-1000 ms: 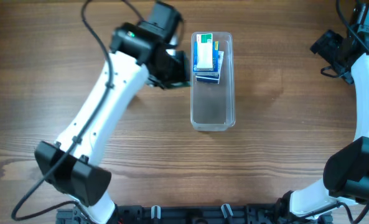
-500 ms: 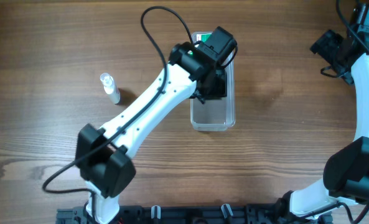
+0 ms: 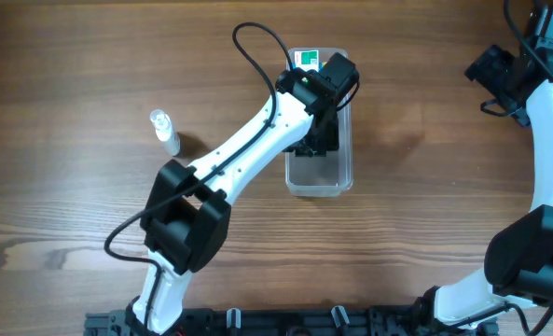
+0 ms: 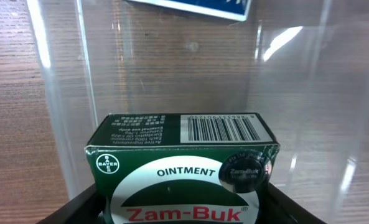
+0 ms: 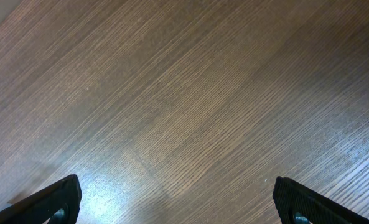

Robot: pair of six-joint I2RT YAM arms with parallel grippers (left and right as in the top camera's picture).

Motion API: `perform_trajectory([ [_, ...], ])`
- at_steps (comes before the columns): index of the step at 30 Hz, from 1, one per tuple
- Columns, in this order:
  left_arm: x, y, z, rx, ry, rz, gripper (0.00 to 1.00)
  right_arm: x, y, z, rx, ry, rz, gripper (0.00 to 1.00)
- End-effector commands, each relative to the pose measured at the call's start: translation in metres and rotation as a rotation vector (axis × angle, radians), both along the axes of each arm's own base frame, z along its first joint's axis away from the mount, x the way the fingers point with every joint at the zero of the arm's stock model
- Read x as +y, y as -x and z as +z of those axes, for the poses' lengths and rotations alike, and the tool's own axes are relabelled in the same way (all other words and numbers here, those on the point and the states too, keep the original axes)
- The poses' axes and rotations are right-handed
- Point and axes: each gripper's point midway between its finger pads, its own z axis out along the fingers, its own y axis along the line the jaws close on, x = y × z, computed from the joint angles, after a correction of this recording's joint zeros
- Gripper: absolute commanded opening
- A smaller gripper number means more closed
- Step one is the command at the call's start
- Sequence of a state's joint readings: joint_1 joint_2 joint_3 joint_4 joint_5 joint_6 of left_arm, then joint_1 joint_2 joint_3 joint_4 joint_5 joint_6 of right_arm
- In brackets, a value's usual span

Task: Pack container
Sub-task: 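Lift Zam-Buk tin with left gripper and release it into container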

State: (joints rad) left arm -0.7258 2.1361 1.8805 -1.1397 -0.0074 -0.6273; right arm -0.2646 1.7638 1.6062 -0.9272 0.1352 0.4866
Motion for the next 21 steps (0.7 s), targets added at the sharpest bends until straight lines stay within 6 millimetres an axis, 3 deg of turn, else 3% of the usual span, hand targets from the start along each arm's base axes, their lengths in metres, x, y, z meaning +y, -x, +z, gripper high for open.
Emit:
perform_trajectory([
  [1, 0.004, -0.003, -0.012, 0.007, -0.032, 0.017, 0.63, 0.003, 0.0, -0.008, 0.016, -0.011, -0.004, 1.0],
  [9, 0.007, -0.005, -0.024, 0.016, -0.065, 0.019, 0.65, 0.003, 0.0, -0.008, 0.016, -0.011, -0.004, 1.0],
  [13, 0.007, -0.005, -0.024, 0.016, -0.065, 0.015, 0.73, 0.003, 0.0, -0.008, 0.016, -0.011, -0.004, 1.0],
  [21, 0.008, -0.004, -0.024, 0.017, -0.07, -0.008, 0.78, 0.003, 0.0, -0.008, 0.016, -0.011, -0.004, 1.0],
])
